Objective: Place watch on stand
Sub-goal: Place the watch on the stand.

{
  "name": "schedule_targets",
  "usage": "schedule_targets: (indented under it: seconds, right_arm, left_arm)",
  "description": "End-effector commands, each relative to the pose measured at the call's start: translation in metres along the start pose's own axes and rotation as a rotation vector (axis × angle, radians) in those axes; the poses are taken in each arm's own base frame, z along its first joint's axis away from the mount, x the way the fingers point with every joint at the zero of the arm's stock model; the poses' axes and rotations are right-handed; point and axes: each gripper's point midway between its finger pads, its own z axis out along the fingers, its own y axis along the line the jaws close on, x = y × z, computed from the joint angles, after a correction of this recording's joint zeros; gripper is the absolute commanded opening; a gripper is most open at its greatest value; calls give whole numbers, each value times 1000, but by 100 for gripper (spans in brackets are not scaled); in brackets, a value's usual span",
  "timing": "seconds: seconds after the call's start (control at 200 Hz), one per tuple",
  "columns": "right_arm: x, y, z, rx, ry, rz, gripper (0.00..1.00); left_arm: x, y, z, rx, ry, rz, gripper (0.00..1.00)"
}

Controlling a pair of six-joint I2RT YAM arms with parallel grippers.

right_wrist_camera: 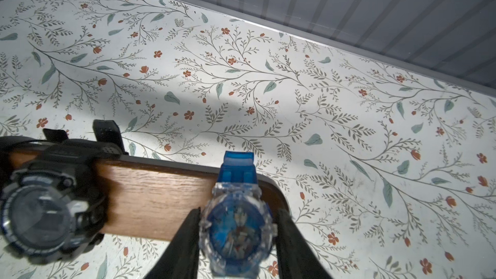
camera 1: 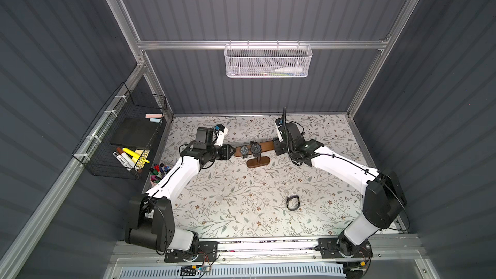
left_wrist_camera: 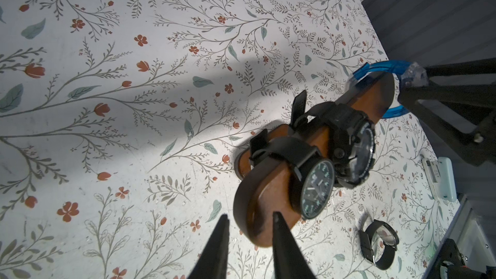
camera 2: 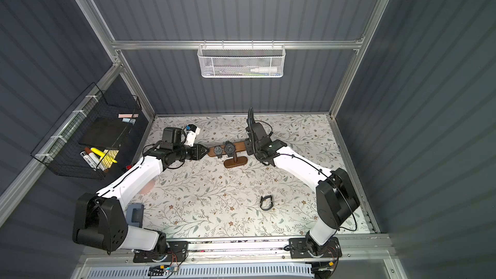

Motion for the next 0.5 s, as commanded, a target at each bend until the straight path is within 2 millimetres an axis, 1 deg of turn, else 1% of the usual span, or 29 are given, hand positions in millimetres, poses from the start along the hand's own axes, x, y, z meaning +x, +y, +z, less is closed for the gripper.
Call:
schedule_targets:
  seconds: [0.0, 0.21, 0.495]
  right_arm:
    - [-6, 7, 2, -8, -6, 0, 20]
    - [-5, 15, 4, -21, -2, -3, 20]
    - [-8, 27, 5, -38, -7, -11, 19]
  left_arm:
    - [0, -1, 1, 4, 5, 23, 29]
    - [0, 3, 3, -10, 9, 18, 28]
    - [1, 4, 6, -11, 14, 12, 28]
